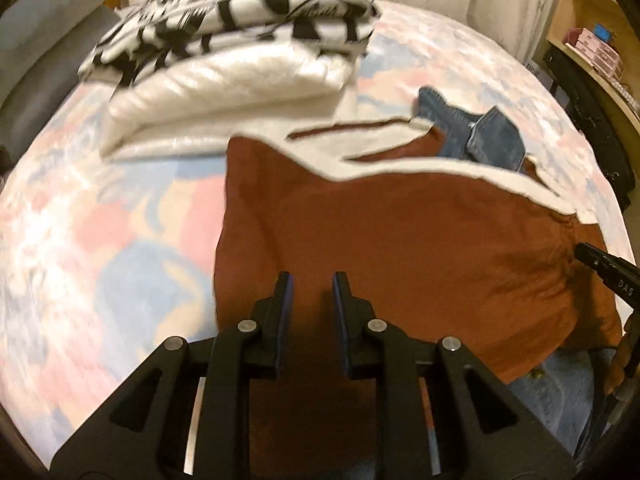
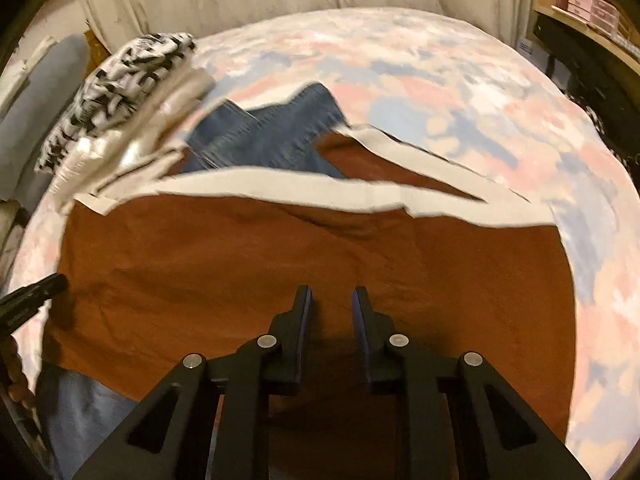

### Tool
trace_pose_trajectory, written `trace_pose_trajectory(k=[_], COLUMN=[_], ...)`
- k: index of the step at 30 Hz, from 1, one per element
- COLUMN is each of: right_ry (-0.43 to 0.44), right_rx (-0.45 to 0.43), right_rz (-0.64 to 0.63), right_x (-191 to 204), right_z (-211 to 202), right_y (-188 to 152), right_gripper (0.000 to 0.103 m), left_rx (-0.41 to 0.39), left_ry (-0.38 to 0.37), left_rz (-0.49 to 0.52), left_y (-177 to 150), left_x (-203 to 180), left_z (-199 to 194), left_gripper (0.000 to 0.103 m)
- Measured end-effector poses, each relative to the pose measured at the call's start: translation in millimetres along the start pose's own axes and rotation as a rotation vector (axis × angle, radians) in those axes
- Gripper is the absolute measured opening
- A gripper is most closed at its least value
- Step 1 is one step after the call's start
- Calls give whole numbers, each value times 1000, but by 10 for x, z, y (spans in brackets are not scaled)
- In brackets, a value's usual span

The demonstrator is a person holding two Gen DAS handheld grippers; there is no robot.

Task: Fold large clothes

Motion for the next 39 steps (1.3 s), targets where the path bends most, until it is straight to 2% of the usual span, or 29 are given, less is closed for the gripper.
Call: trace_pose_trajectory(k=[4,9,14,17,18,20,28,31,34,38,39], right_ry=[28,52,5,-18,9,36,26,31,27,9,7], right_rx=[-25,-37,11,12,-1,-11,-11,-17,-29,-67,-76], right_rz=[-8,-9,19,49,64,86,73,84,77,65,63], right_x=[209,313,75,-202,-298,-421,-464,-406,-369,-318,-315], right_z=[60,327,741,848,840,793,619,492,305,-66,-151], right_y=[297,626,704,617,585,533,464,446,417,342,321], right_gripper=[24,32,32,31,26,23,27,29,33,49,51], left_rx=[-8,0,20,15,14,10,29,34,18,-11,-21], left_ry=[-20,-27,76,78,68,67,72,61,48,30,27], left_rz=[33,41,12,-19,-29,-22,-15,-13,-1,12,16], left_y=[193,434,619,691,708,717,646,563,467,369,345], left_x=[-221,-503,-501,-384,-356,-346,-276,-252,-233,-178,-157], left_z=[83,482,981,1107,1106,1098,940,816,598,241,140], left_gripper=[18,18,18,18,18,18,18,25,31,39,40])
Point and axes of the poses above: each gripper's, at about its wrist camera, not at the fingertips, and z roughly the way its jaws point, x to its left, y to its top, the point moved 3 cm from there along z, roughly the way its jaws point, and after that the axes turned 13 degrees about -z, right-handed, at the moved point
